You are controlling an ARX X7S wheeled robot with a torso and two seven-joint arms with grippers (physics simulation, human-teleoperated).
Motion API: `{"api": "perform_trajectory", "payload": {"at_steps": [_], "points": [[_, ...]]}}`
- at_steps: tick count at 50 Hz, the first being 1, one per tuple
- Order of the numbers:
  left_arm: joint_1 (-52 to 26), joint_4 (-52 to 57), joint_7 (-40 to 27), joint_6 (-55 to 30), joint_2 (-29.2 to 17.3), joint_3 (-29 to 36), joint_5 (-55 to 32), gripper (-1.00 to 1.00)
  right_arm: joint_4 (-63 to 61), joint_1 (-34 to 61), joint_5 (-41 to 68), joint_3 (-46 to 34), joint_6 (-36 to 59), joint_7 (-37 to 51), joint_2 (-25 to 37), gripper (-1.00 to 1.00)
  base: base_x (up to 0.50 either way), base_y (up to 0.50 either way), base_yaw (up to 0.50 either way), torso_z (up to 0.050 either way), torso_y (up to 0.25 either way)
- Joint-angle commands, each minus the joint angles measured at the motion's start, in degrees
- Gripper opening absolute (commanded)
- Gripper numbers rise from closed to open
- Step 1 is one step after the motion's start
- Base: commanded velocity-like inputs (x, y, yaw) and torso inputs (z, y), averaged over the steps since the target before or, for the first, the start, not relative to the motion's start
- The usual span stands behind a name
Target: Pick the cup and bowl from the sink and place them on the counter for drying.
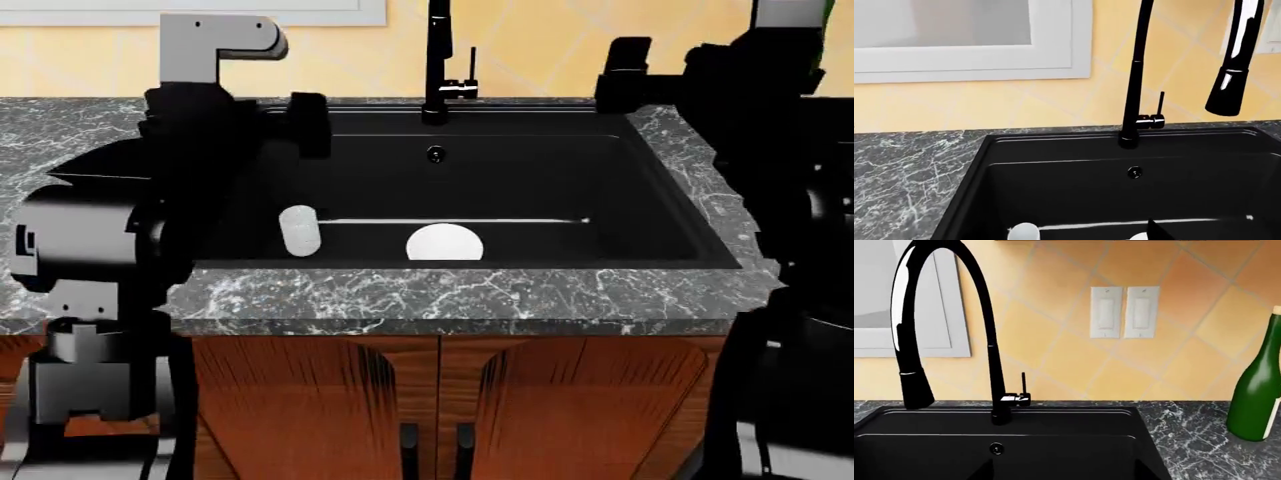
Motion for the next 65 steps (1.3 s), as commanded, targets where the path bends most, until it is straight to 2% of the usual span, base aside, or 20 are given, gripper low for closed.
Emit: {"api": "perform_trajectory", "payload": {"at_steps": [1, 9, 23, 29, 48, 65], "points": [[-9.77, -16.37, 2.64, 6.21, 1.27, 3.08, 1.59, 1.0, 11.92, 4.58, -0.94, -1.7, -4.22, -1.81, -0.57, 1.0, 0.0, 0.0, 0.0, 0.0, 0.0], [-12.13, -23.13, 3.0, 8.21, 1.62, 3.49, 1.82, 1.0, 9.46, 1.51, -1.09, -4.33, -3.65, -3.09, 0.34, 1.0, 0.11, 0.0, 0.0, 0.0, 0.0], [-10.47, -21.01, 2.99, 6.81, 0.95, 4.22, 1.32, 1.0, 8.31, 0.84, -0.43, -3.37, -1.03, -2.62, 0.95, 1.0, 0.41, 0.0, 0.0, 0.0, 0.0], [-7.15, -17.61, 2.38, 5.57, 0.45, 3.55, 0.56, 1.0, 7.01, 0.1, 0.11, -2.46, -0.32, -2.52, 1.24, 1.0, 0.41, 0.0, 0.0, 0.0, 0.0], [-6.0, -16.35, 2.08, 4.82, -0.12, 4.1, 0.08, 1.0, 4.95, -1.13, 0.8, -1.24, 0.8, -1.88, 1.75, 1.0, 0.41, 0.0, 0.0, 0.0, 0.001], [-5.55, -15.14, 1.82, 4.01, -0.98, 4.41, -0.29, 1.0, 4.66, -1.37, 1.08, -1.62, 0.92, -1.76, 1.93, 1.0, 0.26, 0.0, 0.0, 0.0, 0.001]]}}
